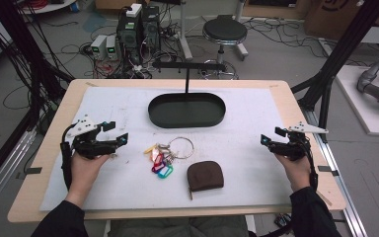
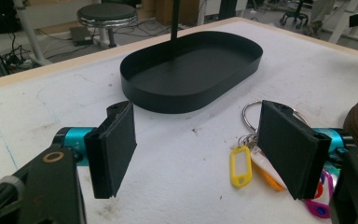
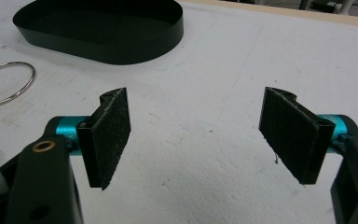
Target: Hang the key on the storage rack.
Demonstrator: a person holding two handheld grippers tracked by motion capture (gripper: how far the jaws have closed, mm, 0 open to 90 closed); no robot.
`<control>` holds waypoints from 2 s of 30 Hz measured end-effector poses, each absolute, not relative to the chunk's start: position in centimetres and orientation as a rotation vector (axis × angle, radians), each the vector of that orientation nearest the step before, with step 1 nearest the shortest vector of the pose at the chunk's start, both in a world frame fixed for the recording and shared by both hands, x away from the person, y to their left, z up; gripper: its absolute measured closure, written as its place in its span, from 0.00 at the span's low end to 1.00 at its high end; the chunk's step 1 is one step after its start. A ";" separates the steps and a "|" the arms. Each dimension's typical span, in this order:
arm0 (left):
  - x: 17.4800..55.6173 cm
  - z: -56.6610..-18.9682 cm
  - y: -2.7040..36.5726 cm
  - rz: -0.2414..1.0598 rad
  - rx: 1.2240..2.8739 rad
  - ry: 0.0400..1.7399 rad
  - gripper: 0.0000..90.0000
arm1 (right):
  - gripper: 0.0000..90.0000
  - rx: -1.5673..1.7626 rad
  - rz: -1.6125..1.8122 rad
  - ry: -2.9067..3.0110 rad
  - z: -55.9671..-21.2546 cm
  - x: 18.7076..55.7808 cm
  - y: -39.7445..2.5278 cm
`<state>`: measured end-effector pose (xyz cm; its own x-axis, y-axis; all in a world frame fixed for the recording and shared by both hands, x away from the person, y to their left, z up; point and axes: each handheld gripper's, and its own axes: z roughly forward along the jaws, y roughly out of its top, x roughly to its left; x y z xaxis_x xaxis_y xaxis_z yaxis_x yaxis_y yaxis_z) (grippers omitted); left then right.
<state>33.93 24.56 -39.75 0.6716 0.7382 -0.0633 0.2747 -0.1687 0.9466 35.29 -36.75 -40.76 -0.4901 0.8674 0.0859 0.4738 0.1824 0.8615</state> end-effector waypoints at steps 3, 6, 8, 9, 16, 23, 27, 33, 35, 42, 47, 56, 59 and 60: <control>33.9 -39.7 24.5 0.507 1.743 0.817 0.31 | 0.28 1.260 1.252 2.035 -40.8 35.3 -36.8; 34.0 -39.8 24.5 0.503 1.746 0.820 0.31 | 0.28 1.266 1.263 2.035 -40.7 35.1 -36.8; 34.1 -39.9 24.4 0.508 1.744 0.818 0.31 | 0.28 1.263 1.283 2.036 -40.8 35.0 -36.8; 34.2 -39.9 24.4 0.515 1.746 0.818 0.31 | 0.28 1.265 1.285 2.039 -40.8 34.9 -36.8; 34.5 -39.9 24.2 0.520 1.746 0.826 0.31 | 0.28 1.263 1.325 2.049 -40.9 34.5 -36.8; 34.4 -39.9 24.1 0.518 1.757 0.825 0.31 | 0.28 1.230 1.355 2.086 -41.0 34.3 -36.1; 34.5 -40.0 24.1 0.517 1.766 0.827 0.31 | 0.29 1.207 1.366 2.119 -41.0 34.2 -35.3; 34.5 -40.0 24.0 0.520 1.779 0.828 0.31 | 0.31 1.162 1.381 2.177 -41.1 34.0 -34.1; 34.5 -40.1 23.9 0.523 1.780 0.828 0.31 | 0.31 1.137 1.400 2.207 -41.1 33.7 -33.3; 34.5 -40.1 23.9 0.526 1.780 0.832 0.31 | 0.34 1.072 1.439 2.276 -41.0 32.6 -31.6; 34.6 -40.1 24.0 0.526 1.790 0.831 0.31 | 0.34 1.012 1.453 2.347 -41.1 31.5 -30.2; 34.7 -40.2 23.7 0.520 1.804 0.826 0.31 | 0.40 0.913 1.449 2.482 -41.7 30.7 -28.2; 34.6 -40.2 23.5 0.513 1.806 0.821 0.31 | 0.40 0.891 1.441 2.503 -41.8 30.6 -27.8; 34.6 -40.2 23.4 0.513 1.807 0.817 0.31 | 0.40 0.887 1.438 2.508 -41.8 30.6 -27.7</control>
<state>34.59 23.41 -40.19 0.6764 0.7358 -0.0313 0.2909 -0.2279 0.9292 30.60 -27.68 -41.80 -0.8214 0.5410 0.1807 0.4293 0.3778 0.8203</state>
